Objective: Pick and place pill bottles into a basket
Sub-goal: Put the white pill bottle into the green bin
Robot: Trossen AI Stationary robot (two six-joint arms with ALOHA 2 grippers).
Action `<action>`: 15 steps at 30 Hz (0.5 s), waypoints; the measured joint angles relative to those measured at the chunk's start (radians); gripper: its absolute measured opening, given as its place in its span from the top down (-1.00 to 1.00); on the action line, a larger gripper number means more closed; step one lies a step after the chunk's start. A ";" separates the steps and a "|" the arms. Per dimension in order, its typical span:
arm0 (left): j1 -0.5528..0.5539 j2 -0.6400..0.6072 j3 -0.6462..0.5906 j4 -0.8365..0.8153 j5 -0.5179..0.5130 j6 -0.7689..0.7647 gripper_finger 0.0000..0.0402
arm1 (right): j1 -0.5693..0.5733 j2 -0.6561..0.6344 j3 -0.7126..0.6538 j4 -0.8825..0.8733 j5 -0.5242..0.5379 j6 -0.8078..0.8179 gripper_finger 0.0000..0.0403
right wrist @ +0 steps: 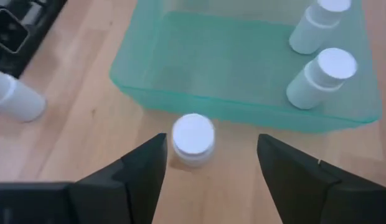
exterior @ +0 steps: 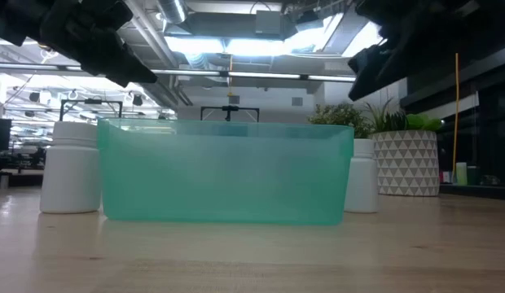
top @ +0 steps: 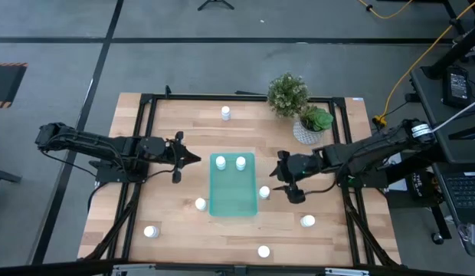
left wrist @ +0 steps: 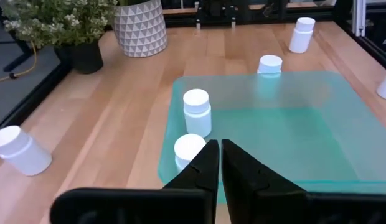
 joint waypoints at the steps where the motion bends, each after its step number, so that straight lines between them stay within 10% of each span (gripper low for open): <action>1: 0.000 0.000 0.000 0.000 -0.003 0.006 0.94 | 0.010 0.000 0.000 0.002 0.008 0.022 -0.24; 15: 0.000 0.001 0.000 0.016 -0.008 0.015 0.80 | 0.095 0.058 0.000 0.055 0.106 0.150 -0.24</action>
